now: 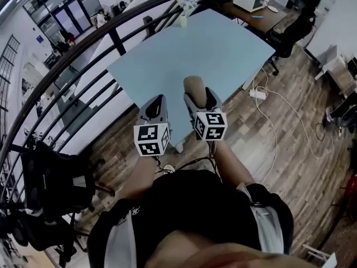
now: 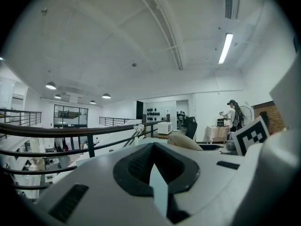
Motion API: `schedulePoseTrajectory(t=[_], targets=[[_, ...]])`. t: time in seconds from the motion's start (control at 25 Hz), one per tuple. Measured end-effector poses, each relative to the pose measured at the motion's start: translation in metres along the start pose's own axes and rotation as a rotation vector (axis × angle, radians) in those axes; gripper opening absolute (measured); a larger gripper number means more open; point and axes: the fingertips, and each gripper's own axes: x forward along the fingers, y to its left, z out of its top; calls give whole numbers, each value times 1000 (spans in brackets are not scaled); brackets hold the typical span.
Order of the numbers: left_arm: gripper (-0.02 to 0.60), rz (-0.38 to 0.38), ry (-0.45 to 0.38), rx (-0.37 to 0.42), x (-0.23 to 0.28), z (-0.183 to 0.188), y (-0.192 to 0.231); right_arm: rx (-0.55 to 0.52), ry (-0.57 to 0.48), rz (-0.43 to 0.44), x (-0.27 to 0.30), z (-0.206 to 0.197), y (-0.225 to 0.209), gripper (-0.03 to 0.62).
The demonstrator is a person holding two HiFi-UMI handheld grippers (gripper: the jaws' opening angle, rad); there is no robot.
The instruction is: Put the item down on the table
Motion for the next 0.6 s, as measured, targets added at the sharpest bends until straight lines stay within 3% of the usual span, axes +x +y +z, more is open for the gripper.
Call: schedulePoseTrajectory(t=[0.6], targets=[[8, 77, 35, -5, 8, -13, 70, 12, 243, -23, 78, -112, 2, 364]])
